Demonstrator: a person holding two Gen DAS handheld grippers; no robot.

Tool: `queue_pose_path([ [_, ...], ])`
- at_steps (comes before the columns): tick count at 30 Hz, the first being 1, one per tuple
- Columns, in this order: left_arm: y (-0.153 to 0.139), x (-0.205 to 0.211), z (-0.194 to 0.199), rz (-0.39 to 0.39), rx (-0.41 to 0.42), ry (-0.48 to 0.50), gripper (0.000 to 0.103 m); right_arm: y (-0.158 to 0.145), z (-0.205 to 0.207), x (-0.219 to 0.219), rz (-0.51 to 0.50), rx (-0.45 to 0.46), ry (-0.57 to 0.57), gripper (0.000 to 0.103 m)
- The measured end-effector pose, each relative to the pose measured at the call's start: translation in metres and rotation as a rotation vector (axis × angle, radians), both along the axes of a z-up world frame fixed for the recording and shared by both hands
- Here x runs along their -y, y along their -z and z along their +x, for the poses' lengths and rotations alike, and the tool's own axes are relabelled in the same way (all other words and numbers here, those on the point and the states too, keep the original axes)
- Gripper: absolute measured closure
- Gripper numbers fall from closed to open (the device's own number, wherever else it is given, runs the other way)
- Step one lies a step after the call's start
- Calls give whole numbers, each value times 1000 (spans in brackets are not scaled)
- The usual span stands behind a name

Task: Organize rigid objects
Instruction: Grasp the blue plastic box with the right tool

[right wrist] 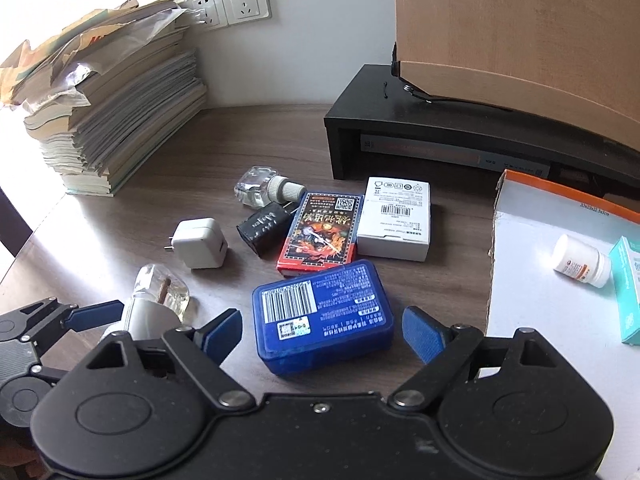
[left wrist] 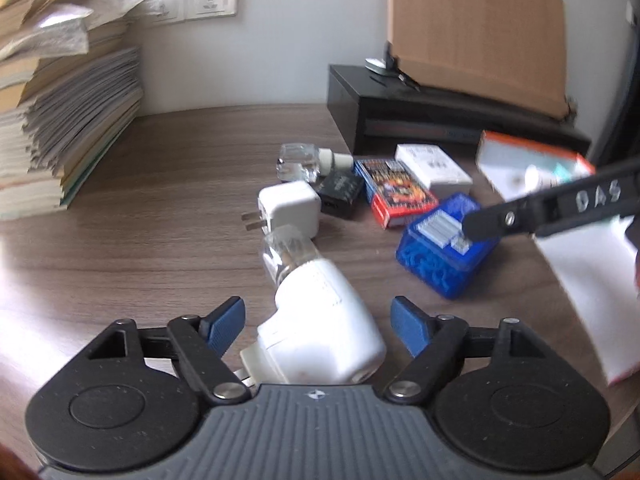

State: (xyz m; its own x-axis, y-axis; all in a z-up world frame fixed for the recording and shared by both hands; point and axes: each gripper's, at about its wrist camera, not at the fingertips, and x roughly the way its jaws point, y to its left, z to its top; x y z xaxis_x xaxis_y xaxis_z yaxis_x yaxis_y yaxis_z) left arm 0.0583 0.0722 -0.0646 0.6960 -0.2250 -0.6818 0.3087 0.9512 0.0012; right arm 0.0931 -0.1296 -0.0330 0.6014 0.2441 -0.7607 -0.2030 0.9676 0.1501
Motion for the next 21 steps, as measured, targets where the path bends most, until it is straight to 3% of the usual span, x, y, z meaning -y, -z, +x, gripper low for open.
queue_pose_path([
  [4, 11, 6, 3, 47, -1, 78, 23, 8, -10, -2, 39, -38, 58, 1],
  [6, 18, 10, 4, 74, 0, 88, 31, 11, -14, -4, 71, -53, 93, 1],
  [7, 20, 9, 4, 62, 7, 91, 34, 12, -14, -5, 85, -61, 118, 1],
  [12, 21, 7, 4, 38, 29, 35, 35, 13, -12, -12, 204, -94, 279, 1],
  [16, 14, -3, 4, -26, 22, -7, 35, 15, 8, -16, 280, -154, 443, 1],
  [19, 7, -11, 4, -58, 23, -25, 35, 19, 22, -17, 290, -168, 585, 1],
  [21, 1, -16, 4, -77, 26, -30, 35, 24, 33, -20, 243, -177, 655, 0],
])
